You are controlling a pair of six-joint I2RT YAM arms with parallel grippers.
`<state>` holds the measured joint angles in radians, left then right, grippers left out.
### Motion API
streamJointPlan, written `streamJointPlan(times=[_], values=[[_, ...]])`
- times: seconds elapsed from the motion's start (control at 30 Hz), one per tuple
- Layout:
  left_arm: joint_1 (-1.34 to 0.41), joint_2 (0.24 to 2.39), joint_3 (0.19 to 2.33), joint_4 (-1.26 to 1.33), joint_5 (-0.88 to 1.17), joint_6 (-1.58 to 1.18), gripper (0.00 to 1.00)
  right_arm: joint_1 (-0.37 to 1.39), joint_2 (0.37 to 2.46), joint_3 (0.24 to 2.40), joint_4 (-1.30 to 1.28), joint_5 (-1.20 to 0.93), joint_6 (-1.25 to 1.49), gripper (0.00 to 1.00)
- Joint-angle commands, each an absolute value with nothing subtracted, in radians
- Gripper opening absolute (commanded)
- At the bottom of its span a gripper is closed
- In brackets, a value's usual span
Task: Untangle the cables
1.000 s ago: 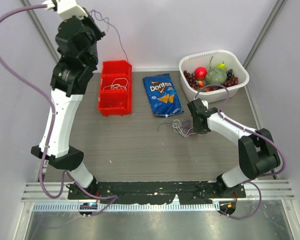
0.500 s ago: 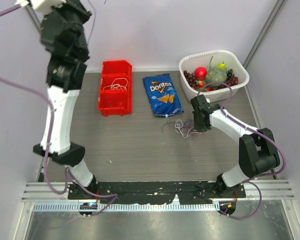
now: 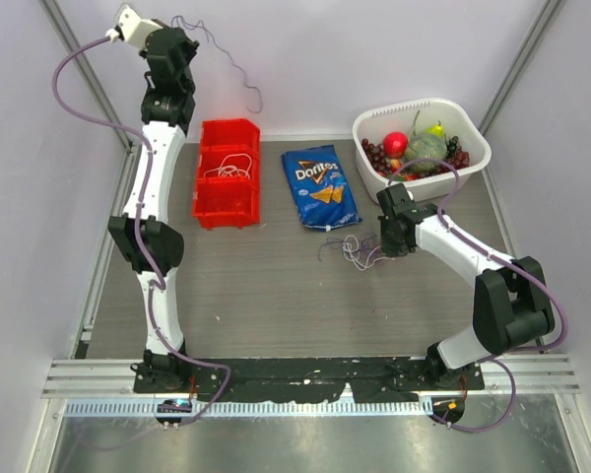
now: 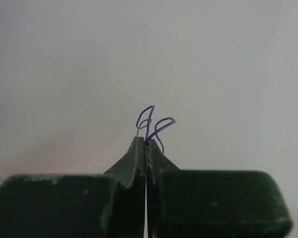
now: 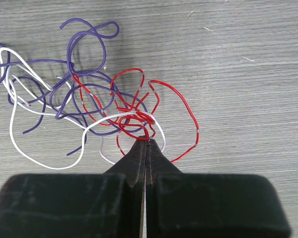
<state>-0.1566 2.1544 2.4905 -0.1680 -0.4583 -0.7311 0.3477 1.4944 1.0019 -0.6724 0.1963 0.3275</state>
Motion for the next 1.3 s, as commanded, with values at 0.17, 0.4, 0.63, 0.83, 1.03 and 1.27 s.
streamJointPlan(times=[0.17,0.4,0.63,0.83,1.03,1.27], values=[[-0.101,2.238,2.548,0.014,-0.407,-0.787,0.00,0.350,1.459,1.012,-0.676,0.221,0.342,0.01],[-0.052,2.240,2.439,0.003,-0.348,-0.828,0.00,0.350,1.476,1.026,-0.684,0.230,0.345,0.01],[-0.026,2.255,2.546,-0.018,-0.269,-0.824,0.00,0.350,1.497,1.046,-0.684,0.227,0.342,0.01],[-0.015,2.227,2.580,0.054,-0.270,-0.839,0.00,0.350,1.505,1.045,-0.680,0.215,0.344,0.01],[-0.011,2.247,2.626,0.067,-0.259,-0.906,0.00,0.350,1.509,1.045,-0.677,0.207,0.342,0.01],[-0.005,2.279,2.605,0.064,-0.200,-0.979,0.00,0.351,1.511,1.043,-0.680,0.207,0.345,0.01]])
